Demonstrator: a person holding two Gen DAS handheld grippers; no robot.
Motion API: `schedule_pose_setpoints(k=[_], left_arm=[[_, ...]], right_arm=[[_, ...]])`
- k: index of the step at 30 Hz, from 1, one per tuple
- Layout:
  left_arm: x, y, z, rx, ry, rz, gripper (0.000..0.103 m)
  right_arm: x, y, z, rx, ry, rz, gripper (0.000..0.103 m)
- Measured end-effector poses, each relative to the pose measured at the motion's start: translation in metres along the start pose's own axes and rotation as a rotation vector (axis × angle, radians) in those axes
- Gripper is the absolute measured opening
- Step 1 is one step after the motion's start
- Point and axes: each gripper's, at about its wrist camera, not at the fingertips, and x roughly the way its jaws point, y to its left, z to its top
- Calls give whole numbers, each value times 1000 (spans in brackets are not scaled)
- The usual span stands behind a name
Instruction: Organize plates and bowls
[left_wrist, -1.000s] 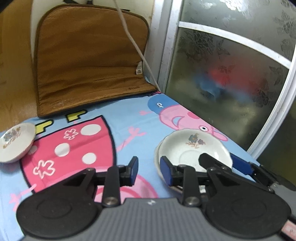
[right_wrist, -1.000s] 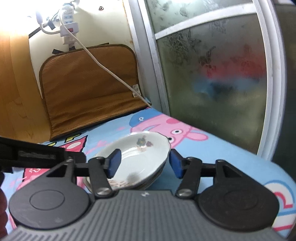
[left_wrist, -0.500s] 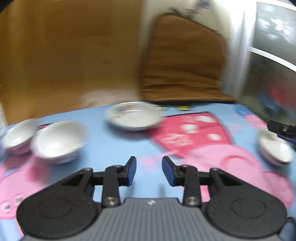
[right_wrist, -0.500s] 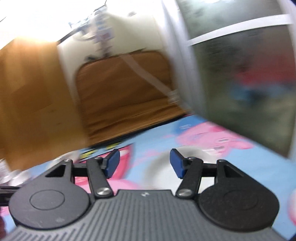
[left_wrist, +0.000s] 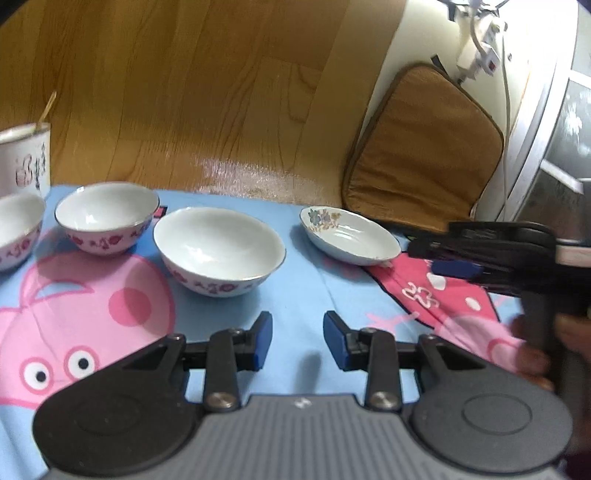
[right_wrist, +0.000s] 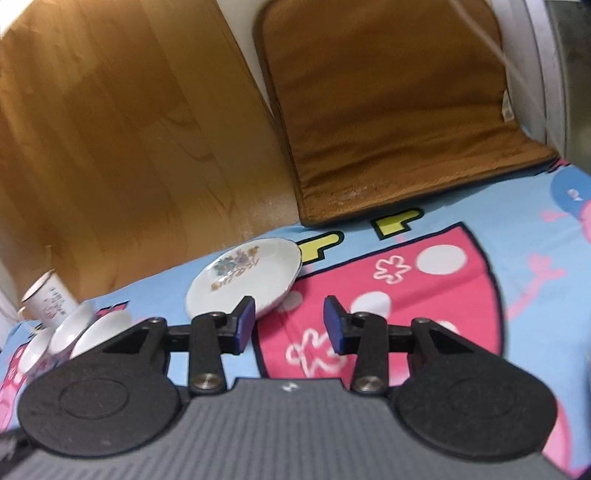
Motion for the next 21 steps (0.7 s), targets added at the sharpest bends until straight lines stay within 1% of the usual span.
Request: schedule_pose_setpoints(k=[4, 6, 8, 9, 11, 14, 16, 18, 21], left_arm=[[5, 7, 1, -43, 21, -26, 30], [6, 8, 1, -48, 26, -31, 30], [6, 7, 1, -47, 29, -34, 30], [7, 7, 0, -46, 30, -34, 30], [8, 8, 1, -50, 33, -38, 30], [9, 13, 3, -69, 42, -53, 31], [9, 15, 4, -82, 45, -65, 32], [9, 17, 3, -88, 44, -77, 38], [6, 15, 2, -78, 35, -91, 39]], right_arm=[[29, 5, 12, 33, 38, -27, 37], [43, 9, 18, 34, 64, -38, 24], [51, 9, 17, 34, 92, -53, 18], [50, 9, 15, 31, 91, -58, 17], [43, 9, 12, 22, 91, -50, 15], [25, 7, 4, 26, 91, -13, 16], [6, 3, -6, 26, 96, 17, 16], [-12, -4, -16, 48, 115, 50, 16], [-44, -18, -38, 98, 148, 104, 16]])
